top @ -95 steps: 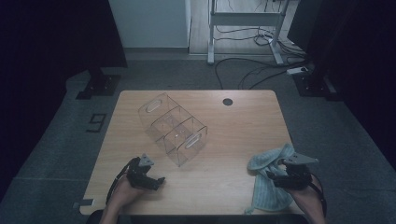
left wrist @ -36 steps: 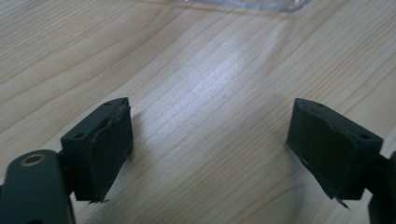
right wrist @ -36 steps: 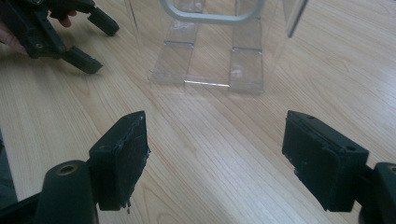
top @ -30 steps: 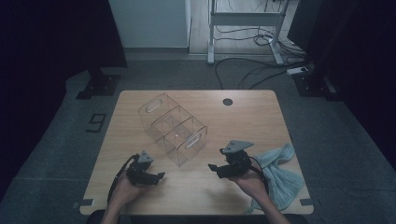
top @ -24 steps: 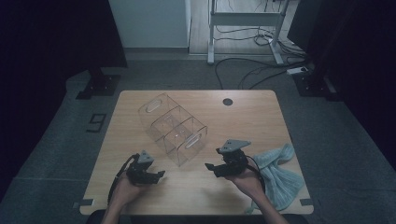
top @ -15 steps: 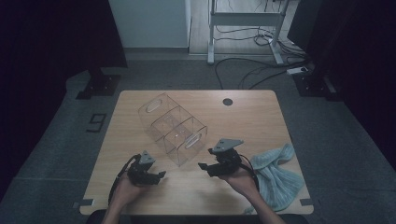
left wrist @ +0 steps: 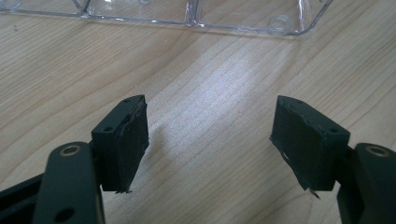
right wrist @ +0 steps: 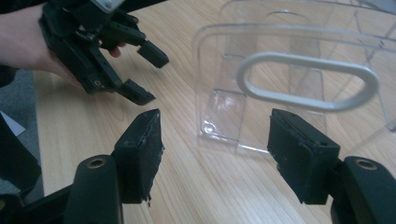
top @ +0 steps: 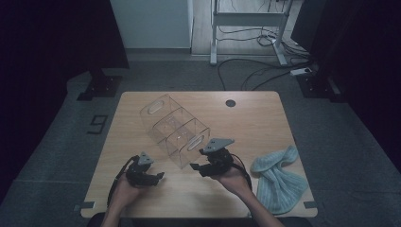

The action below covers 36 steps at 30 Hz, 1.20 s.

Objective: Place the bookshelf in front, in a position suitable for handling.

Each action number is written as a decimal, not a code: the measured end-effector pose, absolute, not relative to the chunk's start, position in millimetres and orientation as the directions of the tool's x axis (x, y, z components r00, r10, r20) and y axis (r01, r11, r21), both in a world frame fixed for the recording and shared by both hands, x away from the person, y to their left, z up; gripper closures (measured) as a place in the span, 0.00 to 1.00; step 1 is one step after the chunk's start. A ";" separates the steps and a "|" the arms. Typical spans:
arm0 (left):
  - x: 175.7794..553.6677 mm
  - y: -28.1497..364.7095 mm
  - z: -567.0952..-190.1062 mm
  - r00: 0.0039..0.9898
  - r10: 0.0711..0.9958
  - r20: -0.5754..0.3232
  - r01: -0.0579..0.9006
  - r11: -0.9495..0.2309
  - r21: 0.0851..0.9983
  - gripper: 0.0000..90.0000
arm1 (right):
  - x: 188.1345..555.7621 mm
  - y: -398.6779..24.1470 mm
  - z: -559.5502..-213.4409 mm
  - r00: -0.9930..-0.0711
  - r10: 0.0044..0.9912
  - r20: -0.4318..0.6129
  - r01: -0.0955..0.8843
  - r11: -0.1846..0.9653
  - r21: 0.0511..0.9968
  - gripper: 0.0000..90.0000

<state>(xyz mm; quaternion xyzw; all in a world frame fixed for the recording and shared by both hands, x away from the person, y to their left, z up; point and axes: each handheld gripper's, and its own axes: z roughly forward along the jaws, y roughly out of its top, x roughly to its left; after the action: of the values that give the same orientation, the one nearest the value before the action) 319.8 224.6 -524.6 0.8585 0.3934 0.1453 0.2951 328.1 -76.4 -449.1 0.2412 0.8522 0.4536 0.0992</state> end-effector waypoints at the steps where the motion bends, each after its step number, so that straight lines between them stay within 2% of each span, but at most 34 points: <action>1: 319.8 224.6 -524.7 0.648 0.761 0.018 0.590 -0.517 0.620 0.31 | 327.9 -73.7 -448.3 -0.866 0.498 0.050 0.319 0.472 0.822 0.39; 14: 320.9 226.8 -526.0 0.643 0.766 0.018 0.600 -0.518 0.609 0.30 | 325.1 -53.0 -430.3 -0.896 0.440 0.060 0.281 0.458 0.844 0.37; 22: 321.3 226.1 -527.8 0.646 0.763 0.020 0.605 -0.528 0.596 0.29 | 330.5 -30.8 -414.8 -0.907 0.420 0.028 0.248 0.480 0.842 0.31; 36: 321.9 227.3 -529.7 0.646 0.763 0.019 0.615 -0.535 0.580 0.28 | 347.5 -5.4 -420.4 -0.900 0.436 0.021 0.277 0.533 0.799 0.28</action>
<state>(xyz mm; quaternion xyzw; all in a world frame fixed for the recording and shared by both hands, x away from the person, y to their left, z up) 321.9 227.3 -529.7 0.8654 0.3979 0.1361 0.2724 347.5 -5.4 -420.4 0.2048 0.8708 0.4377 0.0907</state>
